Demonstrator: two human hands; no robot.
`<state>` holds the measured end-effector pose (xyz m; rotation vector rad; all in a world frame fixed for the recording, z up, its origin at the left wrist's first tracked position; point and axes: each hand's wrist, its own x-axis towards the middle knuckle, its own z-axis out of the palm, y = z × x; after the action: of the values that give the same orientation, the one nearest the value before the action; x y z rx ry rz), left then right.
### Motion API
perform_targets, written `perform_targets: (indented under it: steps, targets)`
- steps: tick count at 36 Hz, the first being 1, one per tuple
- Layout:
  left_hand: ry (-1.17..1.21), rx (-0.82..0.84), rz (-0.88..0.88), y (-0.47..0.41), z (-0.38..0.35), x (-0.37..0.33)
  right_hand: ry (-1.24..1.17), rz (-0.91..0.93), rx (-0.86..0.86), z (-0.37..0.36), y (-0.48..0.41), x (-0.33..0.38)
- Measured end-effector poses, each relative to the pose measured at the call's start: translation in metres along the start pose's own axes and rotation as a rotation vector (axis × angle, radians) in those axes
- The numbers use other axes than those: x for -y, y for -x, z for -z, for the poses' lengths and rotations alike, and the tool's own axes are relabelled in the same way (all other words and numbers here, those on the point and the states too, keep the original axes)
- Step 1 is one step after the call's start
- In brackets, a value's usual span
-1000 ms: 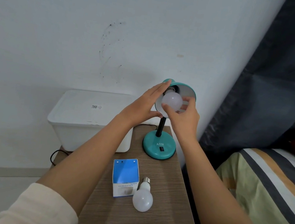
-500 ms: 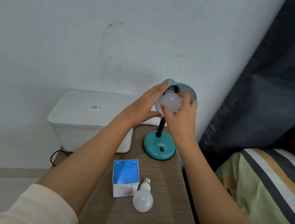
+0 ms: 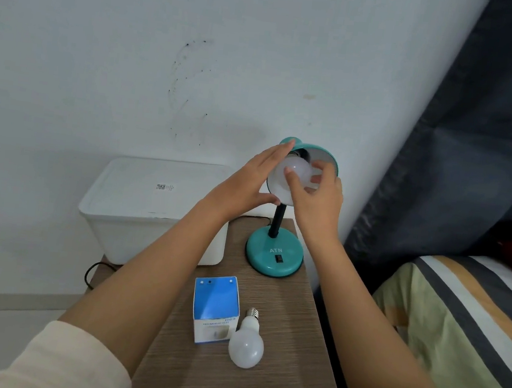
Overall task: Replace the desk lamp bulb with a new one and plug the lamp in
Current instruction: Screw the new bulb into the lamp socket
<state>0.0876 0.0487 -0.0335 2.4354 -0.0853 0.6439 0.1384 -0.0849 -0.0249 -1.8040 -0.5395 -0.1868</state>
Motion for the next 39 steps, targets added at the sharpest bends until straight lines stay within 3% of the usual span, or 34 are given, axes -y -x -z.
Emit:
perform_targets:
  steps: [7,12,15,24,33,35,39]
  targets:
    - [0.015,-0.008,0.01,0.001,0.0,0.002,0.047,0.048,0.021,-0.001,0.001,-0.004]
    - [-0.003,-0.01,0.011,0.0,0.0,0.001,-0.17,-0.196,-0.011,-0.002,0.0,0.0]
    - [-0.011,-0.004,0.007,0.0,0.0,0.001,-0.215,-0.219,-0.043,-0.007,0.002,0.0]
    - [-0.017,-0.017,-0.029,0.002,-0.003,0.001,-0.085,0.099,0.043,-0.002,0.008,-0.002]
    - [0.021,-0.007,0.012,0.002,0.001,0.002,0.399,0.413,0.124,0.002,0.0,-0.01]
    - [0.021,-0.008,0.01,0.002,0.0,0.003,0.347,0.394,0.104,0.003,0.0,-0.012]
    - [0.004,-0.015,0.01,0.001,0.0,0.003,0.029,0.084,-0.008,0.001,-0.001,-0.005]
